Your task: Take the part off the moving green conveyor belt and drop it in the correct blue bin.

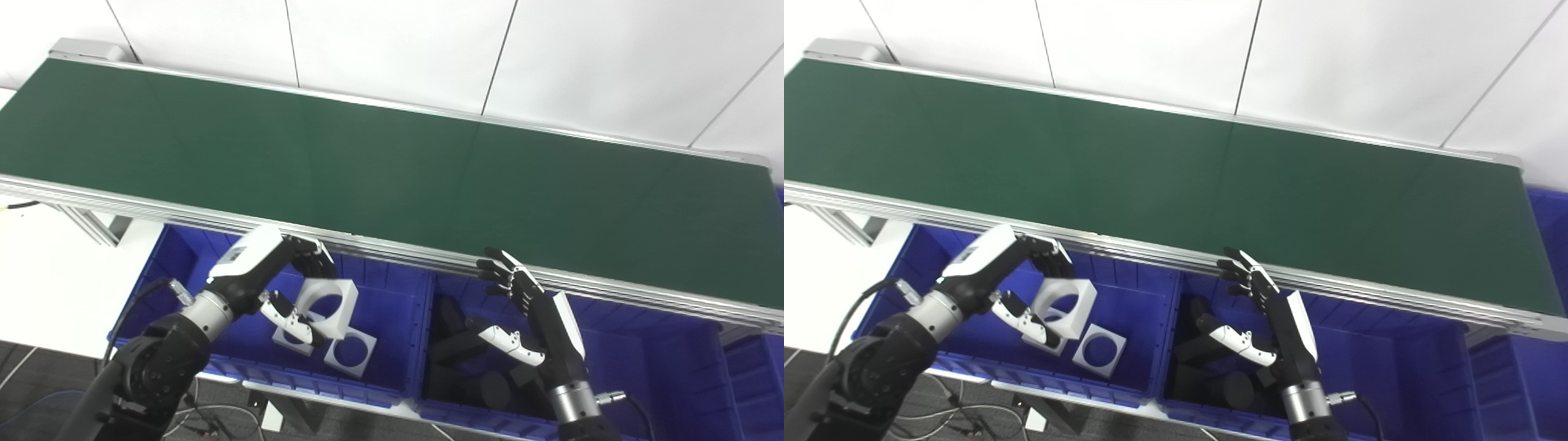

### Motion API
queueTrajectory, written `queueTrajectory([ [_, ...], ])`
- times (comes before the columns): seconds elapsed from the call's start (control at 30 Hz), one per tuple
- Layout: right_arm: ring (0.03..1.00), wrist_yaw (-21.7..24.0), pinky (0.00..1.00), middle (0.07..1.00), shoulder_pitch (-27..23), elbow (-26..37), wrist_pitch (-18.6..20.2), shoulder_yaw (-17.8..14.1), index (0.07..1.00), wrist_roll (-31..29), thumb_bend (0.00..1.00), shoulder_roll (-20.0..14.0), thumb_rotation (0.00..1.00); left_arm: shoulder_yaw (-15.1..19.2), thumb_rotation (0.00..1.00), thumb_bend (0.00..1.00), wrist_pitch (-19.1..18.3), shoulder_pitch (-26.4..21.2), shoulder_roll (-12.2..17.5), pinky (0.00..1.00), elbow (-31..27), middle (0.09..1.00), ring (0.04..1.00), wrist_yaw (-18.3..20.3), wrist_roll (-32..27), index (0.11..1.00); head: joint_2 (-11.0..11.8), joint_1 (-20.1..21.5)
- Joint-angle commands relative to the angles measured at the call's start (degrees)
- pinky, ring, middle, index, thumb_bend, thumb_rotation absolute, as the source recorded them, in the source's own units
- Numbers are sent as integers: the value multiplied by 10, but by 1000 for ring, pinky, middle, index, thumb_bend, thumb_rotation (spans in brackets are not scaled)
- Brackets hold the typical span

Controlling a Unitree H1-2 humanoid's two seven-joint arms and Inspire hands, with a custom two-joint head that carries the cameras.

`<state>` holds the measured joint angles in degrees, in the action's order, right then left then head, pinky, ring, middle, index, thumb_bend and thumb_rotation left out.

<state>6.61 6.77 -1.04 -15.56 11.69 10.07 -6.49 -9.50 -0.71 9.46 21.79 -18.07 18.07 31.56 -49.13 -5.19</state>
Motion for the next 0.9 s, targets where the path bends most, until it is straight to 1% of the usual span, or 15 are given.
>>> queueTrajectory([
  [0.0, 784, -2, 717, 805, -3, 17, -2, -4, 864, -5, 750, 2, 506, -10, 0, 522, 33, -11, 9, 611, 10, 447, 510, -20, 16, 513, -1, 0],
  [0.1, 783, -2, 715, 806, -3, 16, -7, -5, 867, -4, 744, 2, 507, -29, 0, 523, 46, -20, 10, 608, 39, 450, 507, -25, 45, 513, 0, -2],
  [0.23, 784, -2, 718, 807, -2, 17, -4, -7, 866, -7, 748, 3, 510, -58, 0, 523, 49, -29, 12, 621, 62, 449, 516, -36, 106, 512, 3, -3],
  [0.3, 783, -2, 716, 806, -2, 16, -5, -7, 865, -8, 751, 3, 508, -71, 0, 523, 58, -32, 16, 648, 72, 466, 538, -48, 138, 506, 4, -4],
  [0.37, 783, -1, 715, 806, -3, 15, -6, -7, 866, -8, 751, 2, 505, -79, 0, 523, 62, -32, 15, 683, 79, 478, 560, -60, 158, 499, 4, -4],
  [0.5, 782, 0, 713, 806, -4, 12, -9, -6, 865, -8, 748, 1, 499, -85, 0, 524, 70, -32, 12, 701, 91, 476, 569, -80, 172, 499, 7, -5],
  [0.8, 784, -1, 714, 810, -2, 11, -7, -6, 866, -6, 752, 2, 501, -87, 0, 523, 72, -36, 6, 687, 101, 472, 574, -100, 188, 502, 13, -2],
  [0.87, 783, -1, 713, 809, -1, 10, -9, -5, 866, -6, 753, 3, 500, -87, 0, 523, 74, -36, 4, 679, 105, 472, 571, -110, 192, 503, 13, 0],
])
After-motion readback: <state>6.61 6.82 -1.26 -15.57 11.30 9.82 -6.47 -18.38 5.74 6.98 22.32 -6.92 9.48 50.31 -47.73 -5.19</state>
